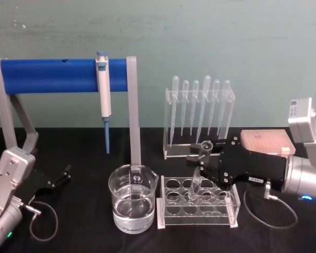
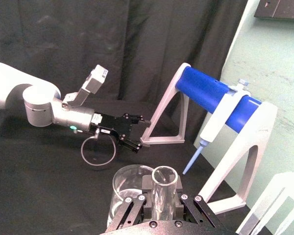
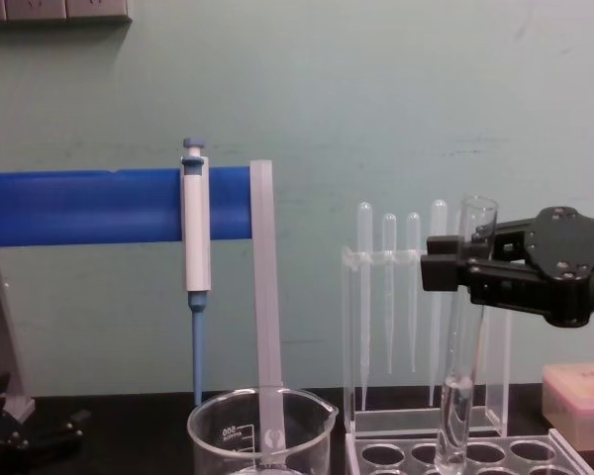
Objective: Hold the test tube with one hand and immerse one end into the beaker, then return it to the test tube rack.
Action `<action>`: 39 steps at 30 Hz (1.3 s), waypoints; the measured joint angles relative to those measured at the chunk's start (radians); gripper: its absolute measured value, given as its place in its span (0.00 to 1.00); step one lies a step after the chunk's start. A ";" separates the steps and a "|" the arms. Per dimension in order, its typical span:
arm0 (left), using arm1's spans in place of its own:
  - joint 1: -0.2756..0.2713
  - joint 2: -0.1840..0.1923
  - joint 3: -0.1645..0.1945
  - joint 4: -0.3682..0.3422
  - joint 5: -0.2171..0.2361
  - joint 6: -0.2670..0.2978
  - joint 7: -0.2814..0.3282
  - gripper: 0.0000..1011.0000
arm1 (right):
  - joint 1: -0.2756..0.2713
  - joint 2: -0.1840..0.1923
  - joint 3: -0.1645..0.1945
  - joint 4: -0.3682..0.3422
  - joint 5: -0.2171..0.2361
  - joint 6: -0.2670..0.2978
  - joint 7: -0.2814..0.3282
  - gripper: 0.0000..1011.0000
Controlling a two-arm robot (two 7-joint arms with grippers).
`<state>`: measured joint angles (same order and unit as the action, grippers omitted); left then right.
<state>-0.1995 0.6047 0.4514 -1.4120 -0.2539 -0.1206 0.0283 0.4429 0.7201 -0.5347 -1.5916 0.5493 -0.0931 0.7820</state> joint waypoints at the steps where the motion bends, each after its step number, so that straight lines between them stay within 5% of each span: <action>1: 0.000 0.000 0.000 0.000 0.000 0.000 0.000 0.99 | -0.001 -0.002 0.001 0.003 -0.001 -0.002 0.001 0.22; 39: 0.000 0.000 0.000 0.000 0.000 0.000 0.000 0.99 | 0.012 -0.091 -0.004 0.164 -0.039 -0.077 0.047 0.22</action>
<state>-0.1995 0.6047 0.4513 -1.4120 -0.2539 -0.1205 0.0283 0.4547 0.6294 -0.5387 -1.4281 0.5100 -0.1701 0.8287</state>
